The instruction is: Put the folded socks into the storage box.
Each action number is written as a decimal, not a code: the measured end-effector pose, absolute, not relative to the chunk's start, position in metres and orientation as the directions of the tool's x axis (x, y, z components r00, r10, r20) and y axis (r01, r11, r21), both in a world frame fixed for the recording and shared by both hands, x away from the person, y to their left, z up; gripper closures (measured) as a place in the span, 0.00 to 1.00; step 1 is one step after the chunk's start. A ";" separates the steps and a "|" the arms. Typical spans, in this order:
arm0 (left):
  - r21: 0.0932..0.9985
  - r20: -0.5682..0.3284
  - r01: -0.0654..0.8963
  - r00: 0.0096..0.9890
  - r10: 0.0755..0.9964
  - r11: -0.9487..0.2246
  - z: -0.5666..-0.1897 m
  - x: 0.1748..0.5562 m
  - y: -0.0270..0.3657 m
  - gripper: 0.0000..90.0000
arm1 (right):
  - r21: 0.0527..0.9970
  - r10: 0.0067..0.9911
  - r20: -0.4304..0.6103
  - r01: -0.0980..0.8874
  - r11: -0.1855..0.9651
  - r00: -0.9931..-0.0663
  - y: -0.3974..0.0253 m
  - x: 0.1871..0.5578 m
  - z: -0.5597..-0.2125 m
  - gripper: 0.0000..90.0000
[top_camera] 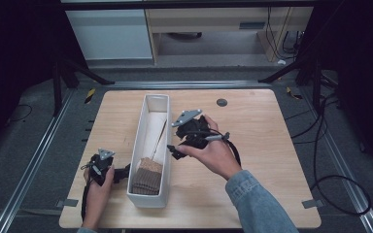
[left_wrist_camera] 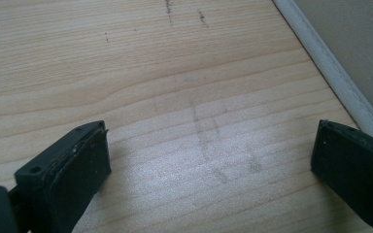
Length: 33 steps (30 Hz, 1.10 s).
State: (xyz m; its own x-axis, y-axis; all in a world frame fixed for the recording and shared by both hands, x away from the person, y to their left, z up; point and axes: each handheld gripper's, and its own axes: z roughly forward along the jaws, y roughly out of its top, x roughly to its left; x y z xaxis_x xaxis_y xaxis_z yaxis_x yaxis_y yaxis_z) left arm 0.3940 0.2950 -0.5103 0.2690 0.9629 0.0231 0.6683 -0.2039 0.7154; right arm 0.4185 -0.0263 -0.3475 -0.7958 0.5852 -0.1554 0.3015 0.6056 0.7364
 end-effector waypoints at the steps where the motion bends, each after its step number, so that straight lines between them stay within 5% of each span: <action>1: 0.716 0.023 0.668 0.269 0.963 -0.204 -0.510 0.394 0.295 0.00 | 0.741 0.602 -0.148 0.315 0.593 -0.785 -0.031 0.420 -0.348 0.06; 19: 0.714 0.024 0.669 0.270 0.963 -0.206 -0.510 0.394 0.295 0.00 | 0.720 0.721 -0.172 0.414 0.557 -0.671 -0.116 0.417 -0.398 0.11; 33: 0.714 0.024 0.669 0.270 0.963 -0.206 -0.510 0.394 0.295 0.00 | 0.690 0.774 -0.108 0.513 0.511 -0.624 -0.137 0.402 -0.465 0.12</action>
State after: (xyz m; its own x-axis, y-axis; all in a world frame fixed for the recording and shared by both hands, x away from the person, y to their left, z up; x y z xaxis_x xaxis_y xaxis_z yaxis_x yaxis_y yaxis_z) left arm 0.3940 0.2951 -0.5102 0.2702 0.9625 0.0239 0.6689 -0.2055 0.7143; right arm 0.4019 -0.1368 -0.4652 -0.6244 0.7736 -0.1079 0.5134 0.5106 0.6897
